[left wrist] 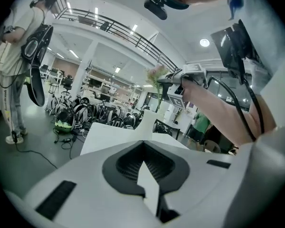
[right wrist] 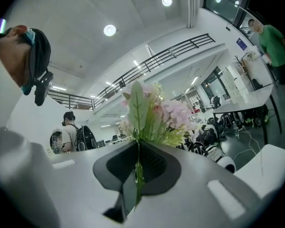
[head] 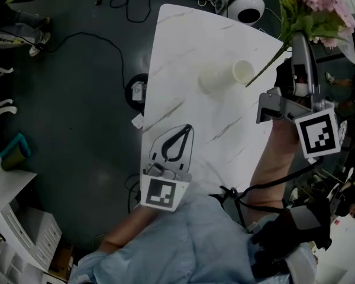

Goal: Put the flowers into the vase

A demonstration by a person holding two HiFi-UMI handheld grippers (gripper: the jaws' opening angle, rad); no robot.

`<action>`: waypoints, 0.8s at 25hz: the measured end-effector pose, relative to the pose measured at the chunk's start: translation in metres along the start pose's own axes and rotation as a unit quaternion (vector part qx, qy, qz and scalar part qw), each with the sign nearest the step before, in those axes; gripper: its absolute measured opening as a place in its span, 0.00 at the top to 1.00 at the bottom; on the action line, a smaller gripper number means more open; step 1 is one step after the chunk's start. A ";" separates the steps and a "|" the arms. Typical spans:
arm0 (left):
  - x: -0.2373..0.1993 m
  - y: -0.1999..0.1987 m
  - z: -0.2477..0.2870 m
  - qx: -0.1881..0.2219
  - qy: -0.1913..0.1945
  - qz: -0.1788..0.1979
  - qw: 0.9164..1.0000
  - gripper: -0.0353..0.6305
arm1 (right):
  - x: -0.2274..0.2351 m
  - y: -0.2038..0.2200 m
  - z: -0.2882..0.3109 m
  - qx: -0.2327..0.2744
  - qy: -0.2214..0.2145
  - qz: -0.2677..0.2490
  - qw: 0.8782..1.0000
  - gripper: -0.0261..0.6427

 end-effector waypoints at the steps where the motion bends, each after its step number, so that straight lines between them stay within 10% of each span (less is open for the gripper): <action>1: -0.001 0.001 0.000 0.000 -0.001 -0.003 1.000 0.94 | -0.001 -0.002 0.002 0.005 -0.001 -0.001 1.000 0.94; 20: -0.001 0.007 0.006 -0.008 0.013 0.000 1.000 0.94 | 0.014 0.052 -0.010 0.034 -0.020 -0.034 0.999 0.94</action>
Point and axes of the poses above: the fingertips, and each gripper's own axes: z forward along the fingers, x to its right, y out of its underside, the point moved 8 cm from there along -z, backward along the fingers
